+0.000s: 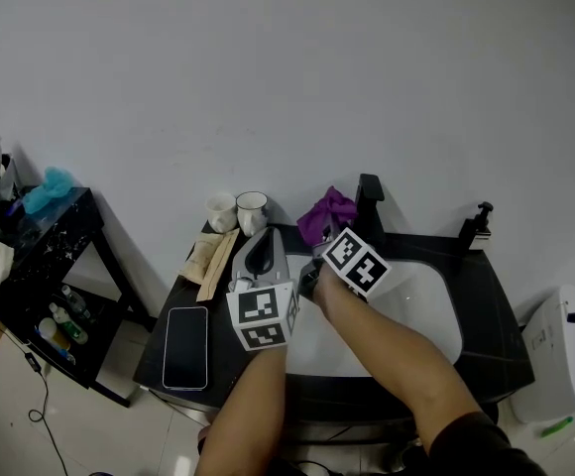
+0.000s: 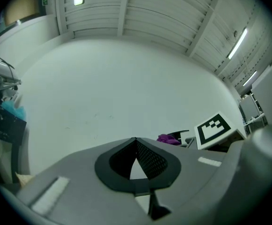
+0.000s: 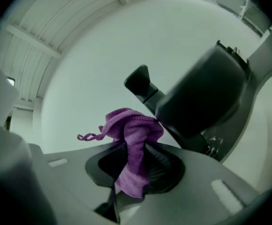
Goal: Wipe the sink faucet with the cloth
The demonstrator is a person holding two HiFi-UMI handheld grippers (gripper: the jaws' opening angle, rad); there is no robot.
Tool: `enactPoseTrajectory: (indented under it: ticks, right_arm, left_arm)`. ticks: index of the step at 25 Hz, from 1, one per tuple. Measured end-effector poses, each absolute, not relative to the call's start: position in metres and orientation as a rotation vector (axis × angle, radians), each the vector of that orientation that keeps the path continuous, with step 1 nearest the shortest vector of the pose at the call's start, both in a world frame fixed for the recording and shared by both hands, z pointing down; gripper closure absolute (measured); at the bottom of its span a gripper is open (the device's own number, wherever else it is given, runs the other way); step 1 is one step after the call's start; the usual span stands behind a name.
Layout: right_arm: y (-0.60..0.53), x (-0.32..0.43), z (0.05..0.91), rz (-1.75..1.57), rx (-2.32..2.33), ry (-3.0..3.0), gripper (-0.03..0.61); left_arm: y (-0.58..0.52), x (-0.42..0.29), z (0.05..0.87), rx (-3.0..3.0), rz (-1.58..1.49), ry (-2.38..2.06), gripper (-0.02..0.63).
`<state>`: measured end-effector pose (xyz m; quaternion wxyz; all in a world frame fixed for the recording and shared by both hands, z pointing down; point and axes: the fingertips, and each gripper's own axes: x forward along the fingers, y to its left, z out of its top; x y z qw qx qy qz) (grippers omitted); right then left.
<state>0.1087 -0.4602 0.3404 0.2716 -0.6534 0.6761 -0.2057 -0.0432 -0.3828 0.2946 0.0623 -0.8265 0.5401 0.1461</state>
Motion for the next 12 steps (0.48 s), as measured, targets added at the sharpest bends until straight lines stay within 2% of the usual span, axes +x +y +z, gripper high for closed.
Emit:
enactPoseTrajectory:
  ticks: [8,12]
  right_arm:
    - [-0.45,0.097,0.381,-0.613,-1.819,1.967,0.48]
    - [-0.424,0.069,0.366,-0.416,-1.787,2.27,0.48]
  left_arm:
    - [-0.385,-0.042,0.298,-2.505,0.409,1.629,0.597]
    - [-0.387,-0.043,0.299,-2.495,0.387,1.638,0.597]
